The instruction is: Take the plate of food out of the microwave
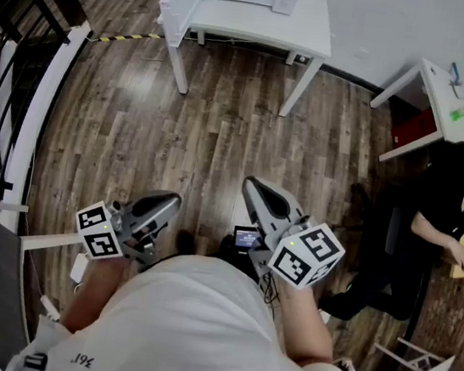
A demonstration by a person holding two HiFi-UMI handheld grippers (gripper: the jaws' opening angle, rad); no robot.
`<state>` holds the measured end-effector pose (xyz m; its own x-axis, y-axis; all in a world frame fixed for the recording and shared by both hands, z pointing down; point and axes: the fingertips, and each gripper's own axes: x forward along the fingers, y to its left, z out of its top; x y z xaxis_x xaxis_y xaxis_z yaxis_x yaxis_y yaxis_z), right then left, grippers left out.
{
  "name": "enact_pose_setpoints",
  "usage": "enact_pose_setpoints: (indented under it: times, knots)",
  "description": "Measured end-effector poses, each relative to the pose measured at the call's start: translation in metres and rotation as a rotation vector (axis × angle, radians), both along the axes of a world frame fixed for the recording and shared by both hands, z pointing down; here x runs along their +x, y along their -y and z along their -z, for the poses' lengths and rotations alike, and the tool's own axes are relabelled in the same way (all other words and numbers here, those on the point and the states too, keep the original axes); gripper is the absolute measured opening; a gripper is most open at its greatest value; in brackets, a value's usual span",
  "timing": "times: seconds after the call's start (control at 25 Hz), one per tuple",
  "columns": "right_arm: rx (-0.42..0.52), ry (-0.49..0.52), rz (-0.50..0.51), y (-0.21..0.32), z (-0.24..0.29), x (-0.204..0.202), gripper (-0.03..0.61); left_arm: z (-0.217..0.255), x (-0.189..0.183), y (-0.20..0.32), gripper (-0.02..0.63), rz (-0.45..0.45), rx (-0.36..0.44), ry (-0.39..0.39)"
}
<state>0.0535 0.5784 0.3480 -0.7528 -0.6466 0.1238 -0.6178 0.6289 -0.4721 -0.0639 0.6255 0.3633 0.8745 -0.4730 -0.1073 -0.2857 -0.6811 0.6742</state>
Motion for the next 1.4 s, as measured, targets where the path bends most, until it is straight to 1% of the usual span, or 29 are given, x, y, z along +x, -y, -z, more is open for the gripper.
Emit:
enact_pose_setpoints:
  times: [0.16, 0.48, 0.76, 0.84, 0.96, 1.08, 1.2, 1.4]
  knots:
    - [0.039, -0.063, 0.009, -0.006, 0.001, -0.003, -0.011, 0.004, -0.001, -0.003, 0.008, 0.003, -0.002, -0.018]
    - [0.047, -0.079, 0.026, -0.008, 0.002, -0.009, -0.011, 0.006, -0.003, -0.002, 0.008, -0.004, -0.003, -0.037]
    - [0.066, -0.098, 0.002, -0.010, 0.002, -0.005, -0.011, 0.005, -0.003, -0.004, 0.008, -0.012, -0.002, -0.036]
    - [0.070, -0.084, -0.010, -0.012, 0.005, -0.003, -0.011, 0.004, -0.004, -0.006, 0.008, -0.015, -0.009, -0.037]
    - [0.061, -0.026, -0.031, -0.012, 0.012, 0.002, -0.011, 0.004, -0.006, -0.008, 0.008, -0.017, -0.016, -0.040]
    - [0.065, 0.002, -0.053, -0.007, 0.019, 0.008, -0.009, 0.006, -0.007, -0.008, 0.008, -0.014, -0.009, -0.041]
    - [0.065, 0.025, -0.073, -0.005, 0.021, 0.016, 0.032, 0.005, -0.006, -0.008, 0.008, -0.012, -0.008, -0.040]
    - [0.058, 0.030, -0.091, -0.007, 0.022, 0.025, 0.043, 0.006, -0.001, -0.011, 0.008, -0.014, -0.013, -0.042]
